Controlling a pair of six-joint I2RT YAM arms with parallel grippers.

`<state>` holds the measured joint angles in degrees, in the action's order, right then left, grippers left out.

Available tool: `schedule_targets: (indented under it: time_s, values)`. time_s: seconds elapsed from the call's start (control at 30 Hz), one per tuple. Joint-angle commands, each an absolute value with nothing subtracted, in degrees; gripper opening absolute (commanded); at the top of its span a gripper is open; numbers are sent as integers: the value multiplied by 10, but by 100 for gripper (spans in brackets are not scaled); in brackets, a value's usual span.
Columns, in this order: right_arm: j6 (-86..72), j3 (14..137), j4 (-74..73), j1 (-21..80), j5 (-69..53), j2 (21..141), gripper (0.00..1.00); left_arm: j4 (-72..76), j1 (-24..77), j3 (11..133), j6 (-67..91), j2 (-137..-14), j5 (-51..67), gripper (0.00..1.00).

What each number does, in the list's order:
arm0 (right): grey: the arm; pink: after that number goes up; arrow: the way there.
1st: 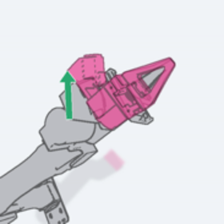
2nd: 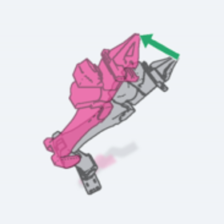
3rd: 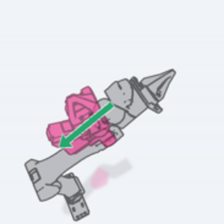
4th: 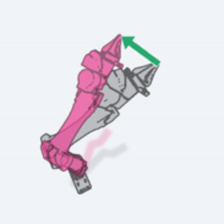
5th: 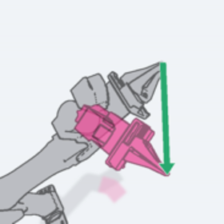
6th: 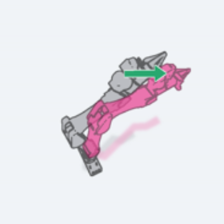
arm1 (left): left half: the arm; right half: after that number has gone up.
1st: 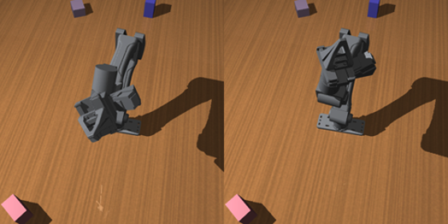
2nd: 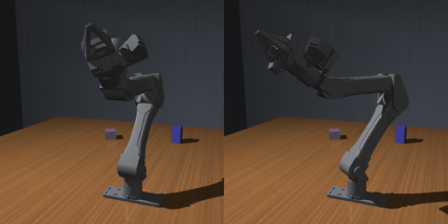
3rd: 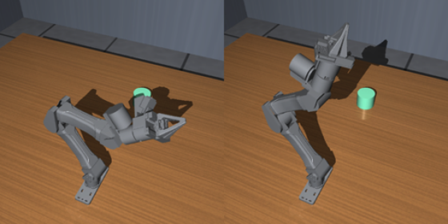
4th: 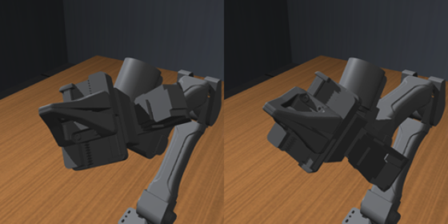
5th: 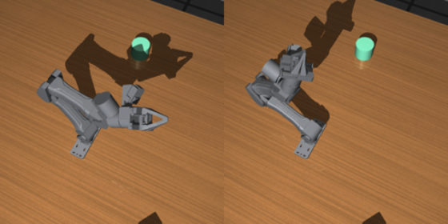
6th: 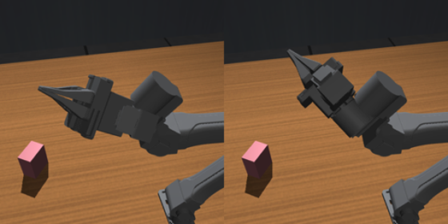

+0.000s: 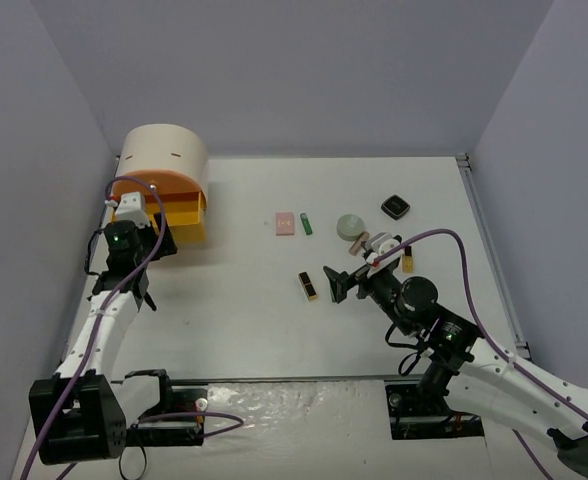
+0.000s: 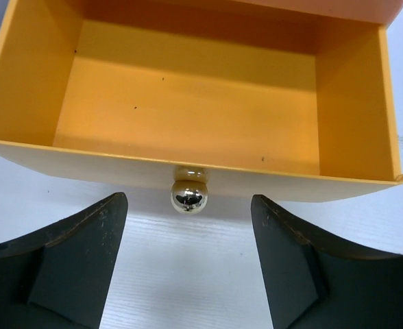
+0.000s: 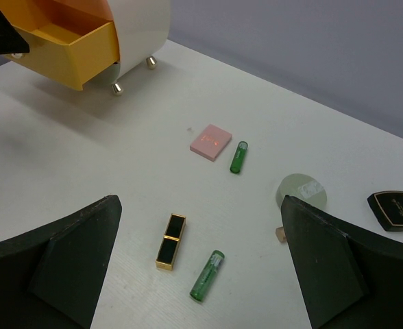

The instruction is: Organize the makeup

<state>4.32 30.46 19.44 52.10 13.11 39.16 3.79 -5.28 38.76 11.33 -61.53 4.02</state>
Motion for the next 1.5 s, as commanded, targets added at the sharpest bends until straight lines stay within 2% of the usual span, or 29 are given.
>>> schedule_targets:
  time_s: [0.0,0.2,0.33,0.43,0.6,0.77,1.0,1.3,1.47]
  values:
    - [26,330,224,519,156,396,100,6,-55,450,125,-564,23,75]
    - [-24,377,148,502,248,436,100,-116,-54,508,145,-505,48,90]
    - [-74,403,104,445,245,468,100,-167,-41,555,173,-494,79,97]
    - [-101,413,81,398,229,490,100,-192,0,581,208,-505,94,97]
    - [-146,424,66,280,129,537,100,-233,151,635,228,-558,43,97]
    - [-170,434,59,195,81,592,100,-233,223,675,218,-631,50,97]
    - [-181,499,49,101,44,717,99,-240,236,700,167,-704,55,97]
    - [-181,509,50,102,-14,821,99,-236,234,647,134,-683,48,97]
    - [-192,499,50,125,-2,870,100,-239,232,641,141,-667,32,97]
